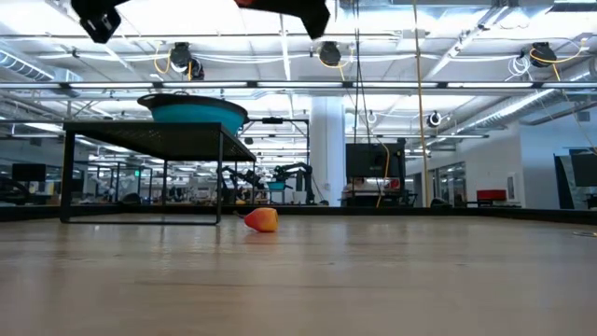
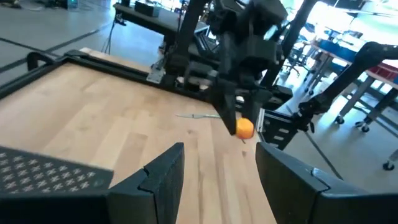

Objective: Pick & Place Fruit
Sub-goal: Put the peach into the blue strainer bowl on the shelf

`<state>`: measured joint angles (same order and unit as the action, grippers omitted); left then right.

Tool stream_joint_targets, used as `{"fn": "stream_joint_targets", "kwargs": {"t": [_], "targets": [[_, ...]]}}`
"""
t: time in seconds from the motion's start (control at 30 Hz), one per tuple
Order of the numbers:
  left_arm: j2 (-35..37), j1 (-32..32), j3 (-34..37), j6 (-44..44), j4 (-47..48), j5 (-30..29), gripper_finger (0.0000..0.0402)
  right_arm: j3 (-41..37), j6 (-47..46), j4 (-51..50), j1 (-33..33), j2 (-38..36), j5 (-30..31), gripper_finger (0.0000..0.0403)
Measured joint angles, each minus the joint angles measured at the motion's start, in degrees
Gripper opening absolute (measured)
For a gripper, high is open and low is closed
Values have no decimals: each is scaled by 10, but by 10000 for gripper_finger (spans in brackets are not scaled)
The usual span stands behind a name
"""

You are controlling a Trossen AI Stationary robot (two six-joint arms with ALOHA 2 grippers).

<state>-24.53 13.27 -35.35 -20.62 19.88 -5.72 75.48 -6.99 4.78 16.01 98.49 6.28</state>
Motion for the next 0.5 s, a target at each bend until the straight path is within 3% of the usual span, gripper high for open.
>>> {"fn": "stream_joint_targets", "kwargs": {"t": [0.5], "targets": [[-189,0,0,94,-250,3,200,0,189,71,-60,-9,-3,107]]}}
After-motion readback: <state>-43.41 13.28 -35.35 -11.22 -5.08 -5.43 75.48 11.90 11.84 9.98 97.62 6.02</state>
